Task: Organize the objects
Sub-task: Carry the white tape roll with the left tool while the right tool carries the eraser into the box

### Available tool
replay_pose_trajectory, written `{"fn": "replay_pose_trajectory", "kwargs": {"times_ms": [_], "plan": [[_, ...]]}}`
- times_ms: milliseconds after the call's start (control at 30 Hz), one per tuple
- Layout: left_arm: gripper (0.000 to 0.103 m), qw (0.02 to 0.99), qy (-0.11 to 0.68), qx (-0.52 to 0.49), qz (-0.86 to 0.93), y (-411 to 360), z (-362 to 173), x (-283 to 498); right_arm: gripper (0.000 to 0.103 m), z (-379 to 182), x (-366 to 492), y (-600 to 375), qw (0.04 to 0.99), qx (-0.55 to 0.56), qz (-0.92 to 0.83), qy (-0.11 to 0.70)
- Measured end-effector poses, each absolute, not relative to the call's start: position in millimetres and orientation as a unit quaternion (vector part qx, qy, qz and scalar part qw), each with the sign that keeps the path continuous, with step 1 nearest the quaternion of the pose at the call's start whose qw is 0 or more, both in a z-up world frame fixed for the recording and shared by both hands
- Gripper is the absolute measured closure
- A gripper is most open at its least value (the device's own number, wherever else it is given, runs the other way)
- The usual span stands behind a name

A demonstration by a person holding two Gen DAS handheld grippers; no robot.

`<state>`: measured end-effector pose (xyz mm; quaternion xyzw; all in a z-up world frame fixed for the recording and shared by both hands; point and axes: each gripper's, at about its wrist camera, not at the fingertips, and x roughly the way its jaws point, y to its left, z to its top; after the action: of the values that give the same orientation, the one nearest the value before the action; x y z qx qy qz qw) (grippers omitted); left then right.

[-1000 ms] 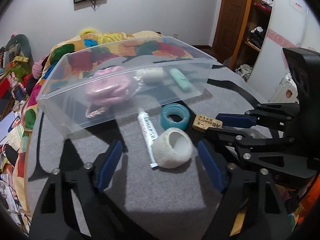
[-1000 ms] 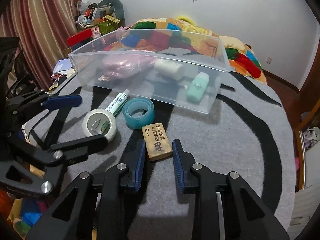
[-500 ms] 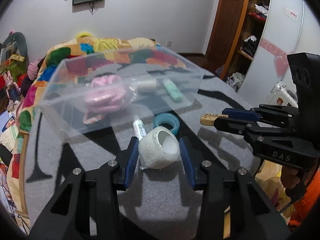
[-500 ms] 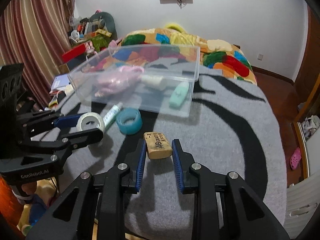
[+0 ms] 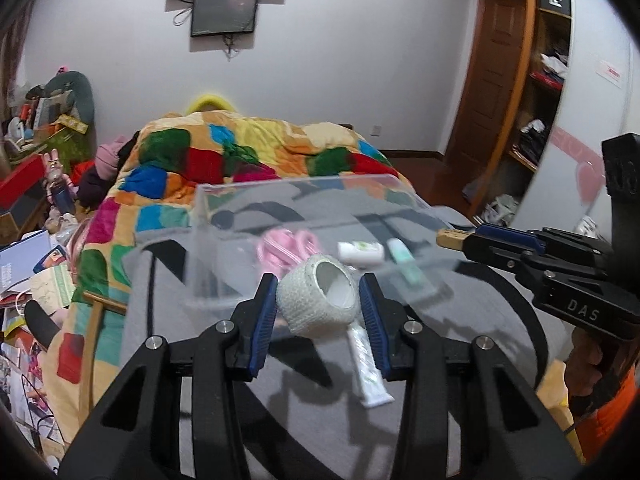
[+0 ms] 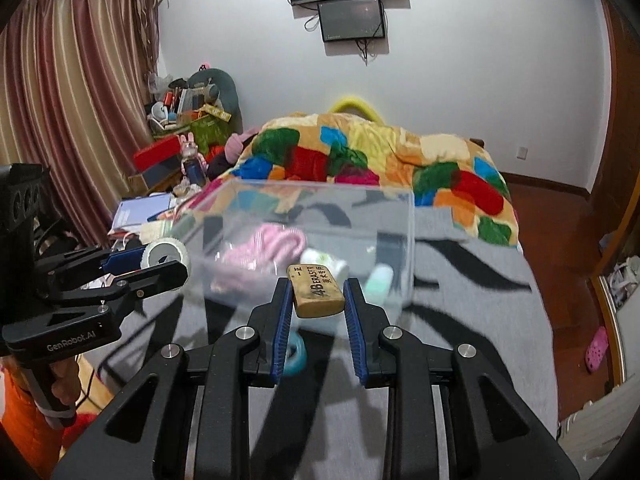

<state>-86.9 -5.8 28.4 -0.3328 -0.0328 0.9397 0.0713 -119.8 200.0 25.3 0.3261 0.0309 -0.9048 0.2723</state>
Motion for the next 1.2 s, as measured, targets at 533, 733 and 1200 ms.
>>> {"fn": "replay_pose_trajectory", "kwargs": {"times_ms": [533, 733, 1200], "plan": [[0.062, 0.021, -0.035, -0.377, 0.925, -31.5, 2.4, -144.2, 0.079, -8.8, -181.6, 135.7, 0.275, 0.382, -0.88, 0.061], [0.051, 0.026, -0.031, -0.377, 0.925, -25.1, 3.2, -139.9, 0.079, -13.1, -185.4, 138.7, 0.271, 0.393, -0.876, 0.063], [0.035, 0.041, -0.008, -0.338, 0.94, -8.7, 26.7, -92.6, 0.059, 5.9, -131.4, 175.2, 0.295, 0.363, -0.88, 0.081]]}}
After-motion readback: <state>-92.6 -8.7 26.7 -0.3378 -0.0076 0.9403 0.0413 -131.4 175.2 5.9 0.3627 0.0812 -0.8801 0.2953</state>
